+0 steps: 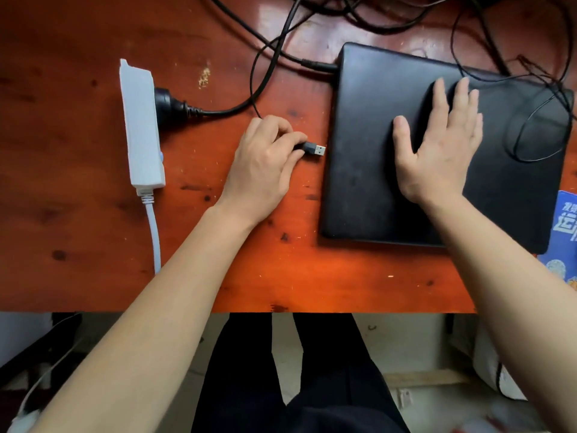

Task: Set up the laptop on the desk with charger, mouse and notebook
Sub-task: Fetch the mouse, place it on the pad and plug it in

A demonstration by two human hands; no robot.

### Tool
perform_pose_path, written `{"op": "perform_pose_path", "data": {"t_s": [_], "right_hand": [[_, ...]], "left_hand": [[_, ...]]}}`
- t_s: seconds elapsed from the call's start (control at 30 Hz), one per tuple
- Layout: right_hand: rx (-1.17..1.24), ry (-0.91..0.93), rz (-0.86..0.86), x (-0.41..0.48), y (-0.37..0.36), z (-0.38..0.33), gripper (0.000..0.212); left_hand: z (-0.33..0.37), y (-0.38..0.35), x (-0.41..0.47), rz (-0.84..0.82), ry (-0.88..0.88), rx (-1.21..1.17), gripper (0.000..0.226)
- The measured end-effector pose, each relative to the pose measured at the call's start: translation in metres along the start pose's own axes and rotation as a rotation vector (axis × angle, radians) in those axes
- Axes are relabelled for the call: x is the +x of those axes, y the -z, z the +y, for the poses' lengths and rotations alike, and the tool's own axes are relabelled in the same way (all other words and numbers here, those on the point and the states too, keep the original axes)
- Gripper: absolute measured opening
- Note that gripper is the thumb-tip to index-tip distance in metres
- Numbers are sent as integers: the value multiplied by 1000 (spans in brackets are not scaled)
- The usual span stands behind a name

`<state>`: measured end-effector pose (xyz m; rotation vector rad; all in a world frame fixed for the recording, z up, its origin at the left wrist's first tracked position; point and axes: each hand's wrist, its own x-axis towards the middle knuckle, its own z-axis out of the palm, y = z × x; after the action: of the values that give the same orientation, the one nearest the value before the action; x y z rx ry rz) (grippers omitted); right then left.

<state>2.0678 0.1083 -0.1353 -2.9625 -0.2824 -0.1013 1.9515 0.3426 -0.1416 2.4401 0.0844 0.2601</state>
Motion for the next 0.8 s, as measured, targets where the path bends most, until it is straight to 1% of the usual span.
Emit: {"op": "perform_pose_path", "data": {"t_s": [0.23, 0.4, 0.57, 0.8], "right_hand": [[-17, 10, 2, -2, -7, 3, 73], [-24, 12, 15, -3, -7, 1, 71], [-28, 9, 10, -3, -6, 1, 71], [-20, 16, 17, -3, -6, 1, 70]], "left_hand": [[2, -11, -2, 28, 38, 69, 21], [0, -6, -1, -22, 57, 45, 23], [1, -5, -7, -59, 21, 34, 21], [7, -11, -13, 6, 71, 63, 18]]}}
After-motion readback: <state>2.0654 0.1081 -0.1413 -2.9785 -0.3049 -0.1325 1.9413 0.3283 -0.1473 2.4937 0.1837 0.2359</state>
